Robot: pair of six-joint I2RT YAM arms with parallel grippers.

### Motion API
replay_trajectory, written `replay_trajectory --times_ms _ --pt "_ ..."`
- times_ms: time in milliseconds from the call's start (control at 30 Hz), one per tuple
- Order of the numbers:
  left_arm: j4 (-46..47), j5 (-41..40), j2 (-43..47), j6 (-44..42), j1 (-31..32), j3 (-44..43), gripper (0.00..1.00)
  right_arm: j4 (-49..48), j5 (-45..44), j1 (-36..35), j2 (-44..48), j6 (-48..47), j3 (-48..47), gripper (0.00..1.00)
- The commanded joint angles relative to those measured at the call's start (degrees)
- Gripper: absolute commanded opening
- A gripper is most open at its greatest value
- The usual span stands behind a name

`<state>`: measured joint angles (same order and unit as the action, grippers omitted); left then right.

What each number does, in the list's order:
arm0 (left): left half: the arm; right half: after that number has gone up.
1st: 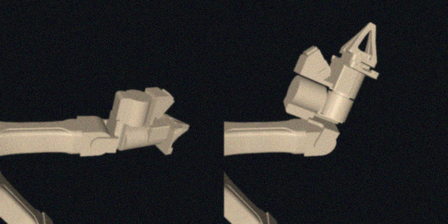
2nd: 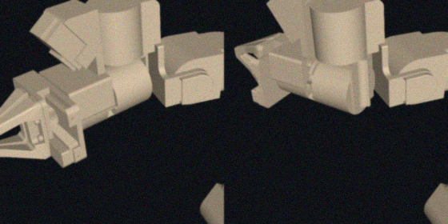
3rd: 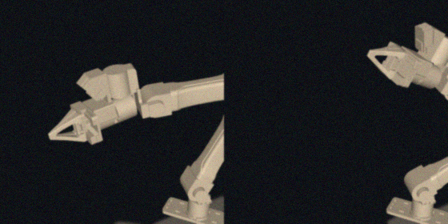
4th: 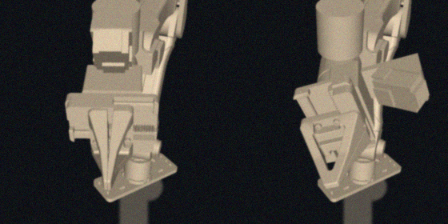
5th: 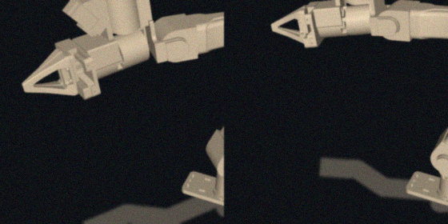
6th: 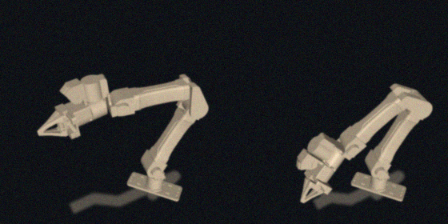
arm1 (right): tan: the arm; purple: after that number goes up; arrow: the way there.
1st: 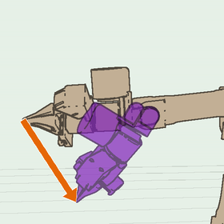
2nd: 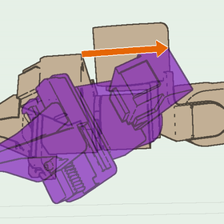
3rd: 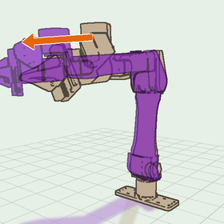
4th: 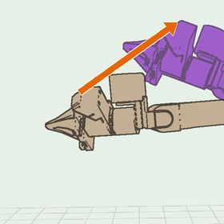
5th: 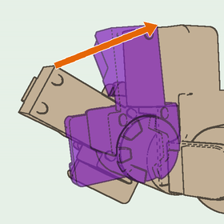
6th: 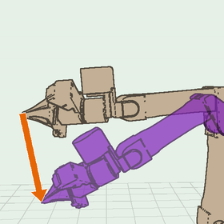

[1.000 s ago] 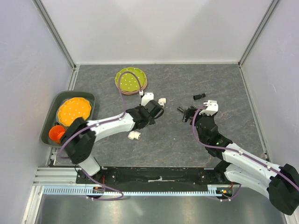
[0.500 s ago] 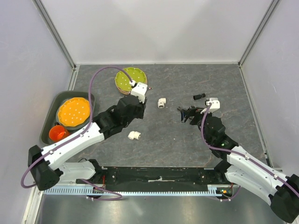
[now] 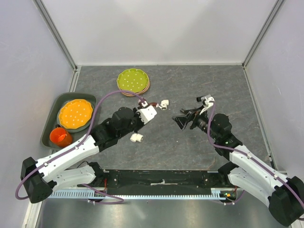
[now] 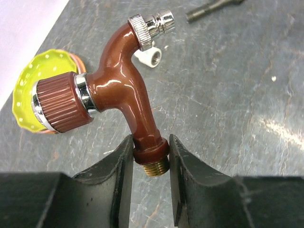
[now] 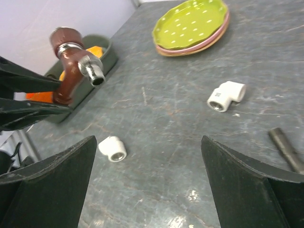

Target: Install the water faucets

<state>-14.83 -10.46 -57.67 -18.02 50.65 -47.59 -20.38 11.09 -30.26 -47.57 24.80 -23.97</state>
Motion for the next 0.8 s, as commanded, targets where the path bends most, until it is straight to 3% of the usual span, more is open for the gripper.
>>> replay_trajectory --times_ms 0,233,433,767 --pt "5.34 8.60 0.72 -12.90 0.32 1.18 0.02 -8.00 15.60 2.04 -2.61 3.94 -2.58 0.98" --pt "6.30 18.36 -0.51 -17.05 0.32 2.86 0.02 -13.10 23.44 2.58 -6.21 6.84 -2.58 0.98" --pt "7.18 24.78 -1.31 -17.84 0.76 3.12 0.02 -13.54 24.41 2.66 -7.18 7.28 -2.75 0.98" --pt "7.80 21.62 -3.14 -23.54 5.76 1.28 0.02 -14.24 27.93 2.66 -8.68 8.25 -3.46 0.96"
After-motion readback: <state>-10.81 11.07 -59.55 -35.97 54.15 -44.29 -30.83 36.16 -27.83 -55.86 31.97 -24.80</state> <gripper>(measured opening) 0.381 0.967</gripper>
